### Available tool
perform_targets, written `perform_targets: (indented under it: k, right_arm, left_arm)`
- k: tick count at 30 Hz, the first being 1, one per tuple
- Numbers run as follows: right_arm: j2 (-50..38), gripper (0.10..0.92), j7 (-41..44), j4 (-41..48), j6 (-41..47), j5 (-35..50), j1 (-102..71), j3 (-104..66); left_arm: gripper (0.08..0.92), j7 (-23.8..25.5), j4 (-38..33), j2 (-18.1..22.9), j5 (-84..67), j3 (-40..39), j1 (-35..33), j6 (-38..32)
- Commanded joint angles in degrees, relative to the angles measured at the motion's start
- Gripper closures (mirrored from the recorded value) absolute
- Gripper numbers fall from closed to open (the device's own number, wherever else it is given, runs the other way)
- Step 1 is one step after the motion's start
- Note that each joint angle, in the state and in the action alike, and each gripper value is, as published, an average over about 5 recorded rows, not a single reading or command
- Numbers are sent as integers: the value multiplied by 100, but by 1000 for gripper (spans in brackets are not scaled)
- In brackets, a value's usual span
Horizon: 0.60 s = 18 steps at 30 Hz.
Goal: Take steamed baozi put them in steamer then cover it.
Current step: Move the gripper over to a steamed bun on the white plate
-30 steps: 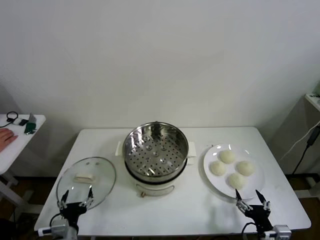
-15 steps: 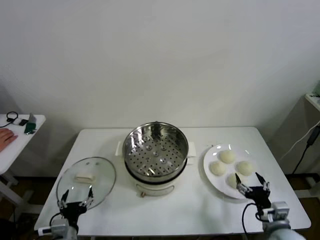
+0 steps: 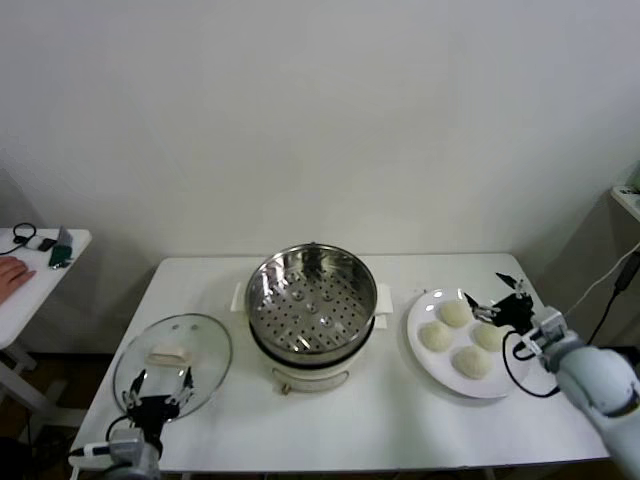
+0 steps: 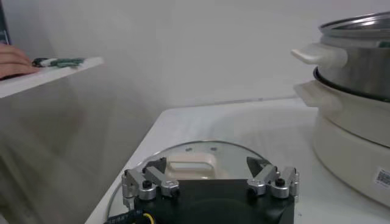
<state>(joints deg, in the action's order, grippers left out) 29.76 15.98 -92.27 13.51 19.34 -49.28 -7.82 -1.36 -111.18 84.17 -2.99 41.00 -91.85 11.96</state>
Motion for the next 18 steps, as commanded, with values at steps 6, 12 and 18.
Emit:
perform_targets:
  k: [6, 12, 18]
  right_arm:
    - [-318, 203, 3779, 2680, -1350, -480, 5986, 5872]
    - [790, 203, 5086, 4158, -2021, -559, 7628, 7835]
    - [1509, 203, 5832, 4712, -2199, -286, 8106, 8792]
  left_arm:
    - [177, 37, 67, 1, 110, -207, -3, -96]
    - [177, 101, 71, -6, 122, -160, 10, -112]
    - [177, 114, 136, -40, 85, -52, 33, -136]
